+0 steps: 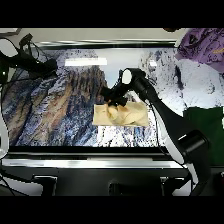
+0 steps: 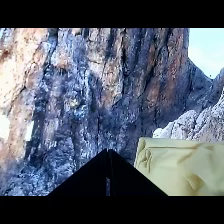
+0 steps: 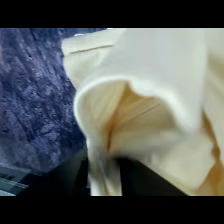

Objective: Fold the clothes and pants, and hang the long-sleeved shirts on hangers.

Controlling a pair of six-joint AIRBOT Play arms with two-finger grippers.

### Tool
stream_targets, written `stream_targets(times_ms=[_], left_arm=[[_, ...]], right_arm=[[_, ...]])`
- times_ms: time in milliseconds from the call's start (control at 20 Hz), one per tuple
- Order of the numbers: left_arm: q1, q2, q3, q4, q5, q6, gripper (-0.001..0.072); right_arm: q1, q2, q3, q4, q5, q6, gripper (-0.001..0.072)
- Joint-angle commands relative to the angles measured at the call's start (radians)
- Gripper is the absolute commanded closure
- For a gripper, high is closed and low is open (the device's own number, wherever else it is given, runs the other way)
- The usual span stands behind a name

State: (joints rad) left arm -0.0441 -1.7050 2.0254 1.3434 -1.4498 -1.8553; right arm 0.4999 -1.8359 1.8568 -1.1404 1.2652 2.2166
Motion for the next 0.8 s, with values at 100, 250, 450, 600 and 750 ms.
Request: stream_targets(times_ms=[100, 250, 450, 600, 750], left_arm=[[0.001, 0.001, -0.033, 0.000, -0.001, -0.001, 0.0690], [0.001, 0.001, -0.036, 0.000, 0.000, -0.004, 0.0690], [0.002, 0.001, -0.036, 0.002, 0.000, 0.001, 0.0690], [0.002, 0.003, -0.036, 0.002, 0.000, 0.021, 0.0690], [0.002, 0.010, -0.036, 0.005, 0.000, 0.023, 0.0690]], right_arm=[[0.002, 0.007, 0.002, 0.145, -0.093, -0.101, 0.0307], [-0.032, 0.055, 0.002, 0.140, -0.058, -0.147, 0.0288], [-0.225, 0.168, 0.003, 0.145, 0.062, -0.319, 0.0288], [-0.471, 0.232, 0.000, 0.121, 0.243, -0.533, 0.0285], [-0.705, 0.238, -0.074, 0.169, 0.335, -0.723, 0.0284]])
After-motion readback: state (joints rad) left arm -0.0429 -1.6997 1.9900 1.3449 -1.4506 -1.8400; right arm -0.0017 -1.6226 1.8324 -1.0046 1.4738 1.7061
